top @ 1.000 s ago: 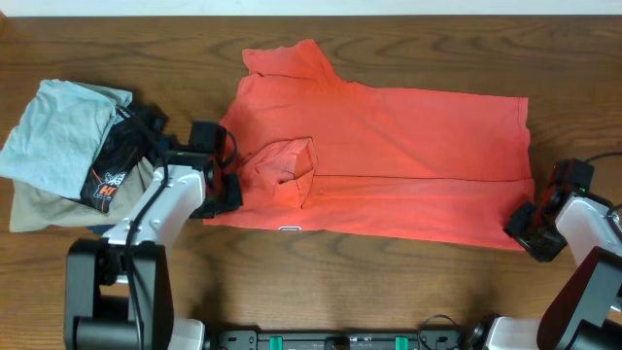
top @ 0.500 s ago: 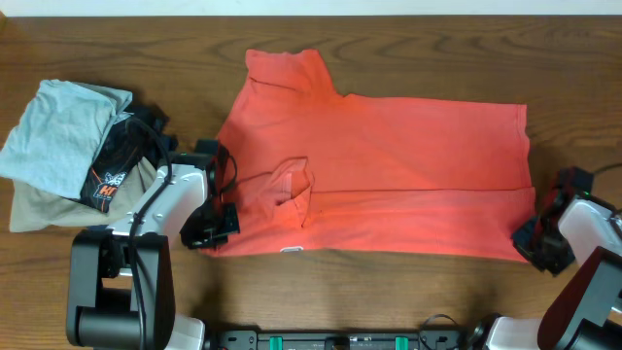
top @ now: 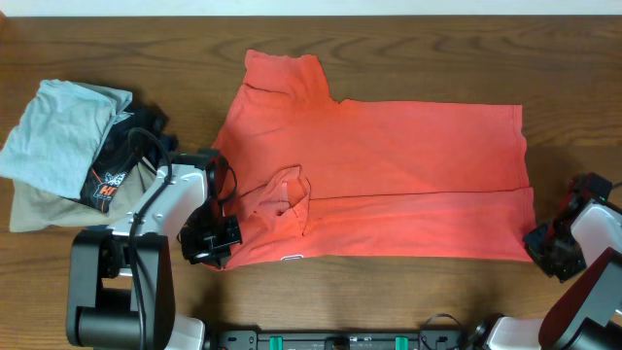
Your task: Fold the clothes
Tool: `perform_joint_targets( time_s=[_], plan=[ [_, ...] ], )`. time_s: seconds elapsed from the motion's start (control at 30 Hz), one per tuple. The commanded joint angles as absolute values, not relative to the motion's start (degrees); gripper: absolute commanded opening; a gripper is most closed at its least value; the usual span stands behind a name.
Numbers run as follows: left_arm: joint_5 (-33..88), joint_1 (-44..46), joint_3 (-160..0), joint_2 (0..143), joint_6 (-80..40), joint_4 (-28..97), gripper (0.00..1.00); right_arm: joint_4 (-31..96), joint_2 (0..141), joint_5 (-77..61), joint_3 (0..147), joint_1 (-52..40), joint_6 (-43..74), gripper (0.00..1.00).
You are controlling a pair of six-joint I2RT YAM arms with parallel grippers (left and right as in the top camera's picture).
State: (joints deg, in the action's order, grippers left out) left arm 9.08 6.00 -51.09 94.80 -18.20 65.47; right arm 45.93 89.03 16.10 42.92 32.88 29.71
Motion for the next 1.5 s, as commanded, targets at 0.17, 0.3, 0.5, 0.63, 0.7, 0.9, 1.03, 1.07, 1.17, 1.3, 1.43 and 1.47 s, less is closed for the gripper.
perform_joint_targets(
  time_s=[0.17,0.3,0.5,0.63,0.7,0.9,1.03,1.07,1.17,1.3,1.43,1.47],
  plan=[
    [4.10,5.69,-57.67,90.30,-18.72,65.93,0.17,47.88,81.06,5.02,48.36,33.32,23.66,0.29],
    [1.23,5.69,-63.64,88.71,-18.72,64.16,0.40,48.97,76.18,-4.84,51.40,33.30,18.63,0.44],
    [3.95,5.69,-68.20,88.36,-13.30,50.63,0.77,52.69,71.16,-11.38,51.86,33.17,13.41,0.54],
    [6.02,5.69,-68.23,89.80,-9.52,39.62,0.86,55.57,70.87,-14.70,51.83,32.45,9.74,0.55],
    [6.20,5.69,-68.25,91.59,-8.64,35.18,0.86,56.23,70.87,-15.51,51.86,31.99,9.10,0.56],
    [7.07,5.69,-70.32,101.27,-4.47,23.81,0.87,56.82,70.87,-15.51,51.81,29.61,9.10,0.62],
    [7.05,5.69,-77.47,109.95,-3.09,21.87,0.87,56.82,70.87,-15.44,51.79,26.98,9.10,0.63],
    [7.05,5.69,-79.81,112.07,-2.98,21.91,0.87,56.80,70.87,-15.44,51.79,26.48,9.10,0.63],
    [6.35,5.69,-87.42,118.61,-1.65,21.67,0.87,56.66,70.87,-14.98,51.75,24.56,9.10,0.63],
    [4.71,5.69,-94.85,125.49,-0.12,20.62,0.87,56.77,70.87,-14.81,51.72,22.96,9.10,0.63],
    [4.73,5.69,-98.08,130.41,0.40,17.45,0.84,56.84,70.87,-14.81,51.72,21.91,9.08,0.63],
    [4.99,5.69,-98.08,131.22,0.38,16.45,0.81,56.80,70.87,-14.79,51.72,21.71,9.08,0.63]
  ],
)
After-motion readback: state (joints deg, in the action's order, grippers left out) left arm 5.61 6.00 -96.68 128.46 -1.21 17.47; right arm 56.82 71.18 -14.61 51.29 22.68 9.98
